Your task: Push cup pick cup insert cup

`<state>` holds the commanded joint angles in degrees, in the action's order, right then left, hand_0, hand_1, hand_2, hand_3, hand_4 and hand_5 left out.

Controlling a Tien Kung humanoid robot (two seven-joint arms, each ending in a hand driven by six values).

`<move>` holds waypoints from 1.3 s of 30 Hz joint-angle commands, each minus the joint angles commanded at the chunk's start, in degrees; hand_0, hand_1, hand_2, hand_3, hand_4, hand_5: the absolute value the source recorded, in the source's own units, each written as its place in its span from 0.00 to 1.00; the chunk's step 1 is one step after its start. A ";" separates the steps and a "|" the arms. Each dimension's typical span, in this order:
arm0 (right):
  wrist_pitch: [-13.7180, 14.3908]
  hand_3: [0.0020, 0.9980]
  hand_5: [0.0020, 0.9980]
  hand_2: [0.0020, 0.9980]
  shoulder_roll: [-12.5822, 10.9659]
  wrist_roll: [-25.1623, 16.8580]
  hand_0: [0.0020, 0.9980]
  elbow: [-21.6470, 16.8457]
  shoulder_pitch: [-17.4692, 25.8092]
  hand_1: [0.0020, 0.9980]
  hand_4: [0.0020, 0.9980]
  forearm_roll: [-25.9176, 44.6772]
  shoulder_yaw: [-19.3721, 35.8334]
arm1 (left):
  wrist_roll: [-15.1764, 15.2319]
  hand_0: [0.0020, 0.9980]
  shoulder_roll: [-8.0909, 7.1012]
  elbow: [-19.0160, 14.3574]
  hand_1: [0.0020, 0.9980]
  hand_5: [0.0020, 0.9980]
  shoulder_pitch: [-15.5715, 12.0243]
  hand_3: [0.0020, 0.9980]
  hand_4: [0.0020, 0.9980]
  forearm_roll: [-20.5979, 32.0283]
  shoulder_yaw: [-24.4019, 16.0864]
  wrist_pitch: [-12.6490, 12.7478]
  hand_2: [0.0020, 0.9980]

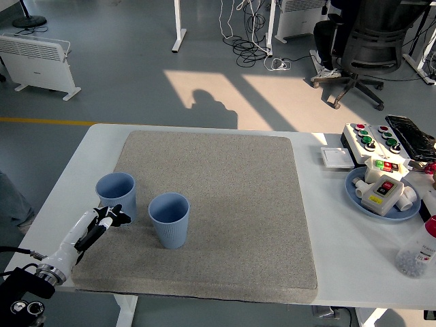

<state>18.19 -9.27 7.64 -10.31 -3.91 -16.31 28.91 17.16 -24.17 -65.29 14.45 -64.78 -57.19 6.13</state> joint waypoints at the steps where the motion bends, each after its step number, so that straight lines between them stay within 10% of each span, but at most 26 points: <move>1: 0.00 0.56 0.41 0.65 0.00 -0.02 0.69 0.00 -0.07 0.61 0.09 0.09 -0.03 | 0.25 0.71 -0.18 0.36 0.66 1.00 0.55 0.51 0.65 0.39 0.49 0.16 0.58; 39: -0.02 0.56 0.41 0.65 -0.16 0.11 0.69 0.00 -0.90 0.61 0.09 -1.06 0.67 | 2.83 0.74 0.97 8.56 0.69 1.00 9.47 0.52 0.65 8.09 7.51 1.21 0.59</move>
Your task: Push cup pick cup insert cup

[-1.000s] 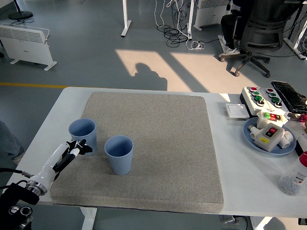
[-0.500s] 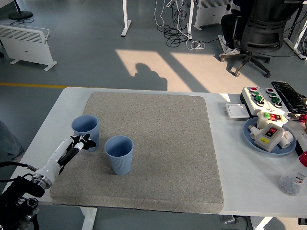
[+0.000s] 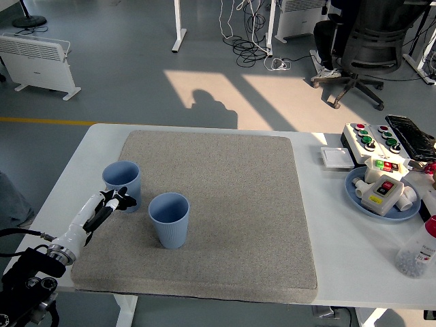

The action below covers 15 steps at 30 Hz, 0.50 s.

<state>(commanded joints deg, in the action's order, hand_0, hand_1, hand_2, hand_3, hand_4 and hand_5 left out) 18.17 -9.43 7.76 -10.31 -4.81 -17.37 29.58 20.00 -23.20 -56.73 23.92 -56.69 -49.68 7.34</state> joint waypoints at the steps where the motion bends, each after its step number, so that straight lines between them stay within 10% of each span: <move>1: -0.01 0.56 0.41 0.65 -0.01 0.02 0.69 0.00 0.00 0.61 0.09 -0.08 0.02 | 0.05 0.74 0.08 0.42 0.69 1.00 0.33 0.52 0.65 0.26 0.23 0.01 0.59; 15: 0.09 0.56 0.40 0.65 -0.06 -0.07 0.69 0.00 -0.03 0.61 0.09 -0.13 0.10 | -0.42 0.74 0.55 1.91 0.69 1.00 1.74 0.52 0.65 1.10 0.96 -0.33 0.59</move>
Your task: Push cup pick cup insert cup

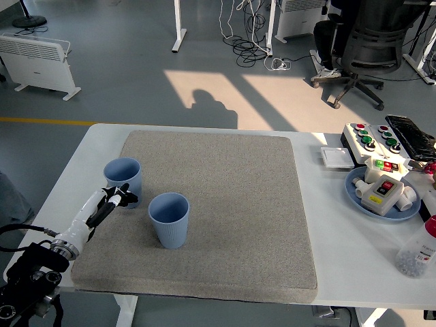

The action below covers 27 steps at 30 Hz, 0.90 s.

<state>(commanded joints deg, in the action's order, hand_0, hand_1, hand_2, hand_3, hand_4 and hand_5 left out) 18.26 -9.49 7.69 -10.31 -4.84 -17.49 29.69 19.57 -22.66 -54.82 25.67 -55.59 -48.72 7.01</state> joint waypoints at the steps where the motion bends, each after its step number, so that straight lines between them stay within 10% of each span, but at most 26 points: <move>1: 0.01 0.56 0.40 0.65 0.00 -0.01 0.69 0.00 0.01 0.61 0.09 0.00 0.01 | -0.10 0.74 -0.02 -0.13 0.69 1.00 -0.13 0.52 0.65 -0.09 -0.15 -0.04 0.59; 27: 0.09 0.56 0.41 0.65 -0.10 0.28 0.69 0.00 1.03 0.61 0.09 -0.18 0.26 | -15.90 0.63 -6.63 -22.31 0.68 1.00 -12.37 0.59 0.71 -25.82 -24.89 -8.93 0.65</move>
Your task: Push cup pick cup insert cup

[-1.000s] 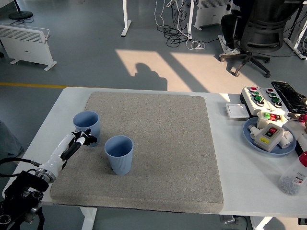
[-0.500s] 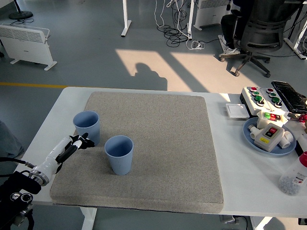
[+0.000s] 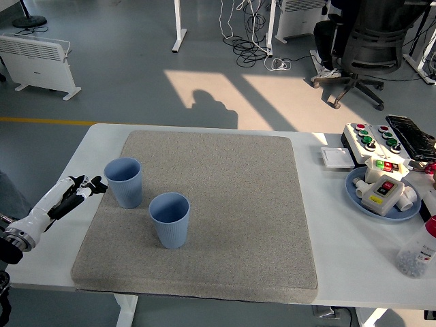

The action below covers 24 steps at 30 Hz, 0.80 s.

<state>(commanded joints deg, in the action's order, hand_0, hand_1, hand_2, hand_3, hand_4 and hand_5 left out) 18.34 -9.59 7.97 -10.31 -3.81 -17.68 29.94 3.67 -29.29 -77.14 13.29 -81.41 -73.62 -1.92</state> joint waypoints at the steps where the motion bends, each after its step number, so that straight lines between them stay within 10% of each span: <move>1: -0.01 0.56 0.41 0.65 0.00 0.00 0.69 0.00 0.00 0.61 0.09 0.04 -0.04 | -0.02 0.63 -0.14 -0.96 0.68 1.00 0.11 0.59 0.71 -1.40 -0.35 0.32 0.65; 2: -0.02 0.56 0.41 0.65 0.00 -0.01 0.69 0.00 -0.03 0.61 0.09 0.11 -0.08 | 0.01 0.63 -0.24 -1.65 0.68 1.00 0.38 0.59 0.71 -2.61 -0.43 0.75 0.65; 3: -0.03 0.56 0.41 0.65 0.01 -0.02 0.69 0.00 -0.06 0.61 0.09 0.21 -0.14 | 0.05 0.75 -0.35 -2.55 0.82 0.75 0.79 0.72 0.91 -4.59 -0.41 1.36 0.81; 8: -0.08 0.56 0.41 0.65 0.02 0.07 0.69 0.00 -0.29 0.61 0.09 0.14 -0.15 | -0.75 0.75 -0.91 -4.89 0.82 0.75 4.25 0.72 0.91 -13.29 1.45 -0.50 0.81; 12: -0.13 0.56 0.41 0.65 -0.01 0.08 0.69 0.00 -0.56 0.61 0.09 0.29 -0.40 | -2.32 0.88 -1.76 -4.65 0.92 0.67 8.94 0.83 0.95 -18.32 5.12 -7.65 0.93; 24: -0.13 0.56 0.40 0.65 -0.20 0.02 0.69 0.00 -0.86 0.61 0.09 0.12 -0.17 | -2.96 0.94 -3.53 -4.36 0.96 0.50 18.85 0.93 0.99 -23.96 15.84 -17.45 1.00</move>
<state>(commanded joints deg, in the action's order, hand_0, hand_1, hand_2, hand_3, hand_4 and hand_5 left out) 18.22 -9.79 7.99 -10.31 -4.67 -17.56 29.77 0.72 -32.81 -81.49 32.14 -105.36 -57.78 -19.37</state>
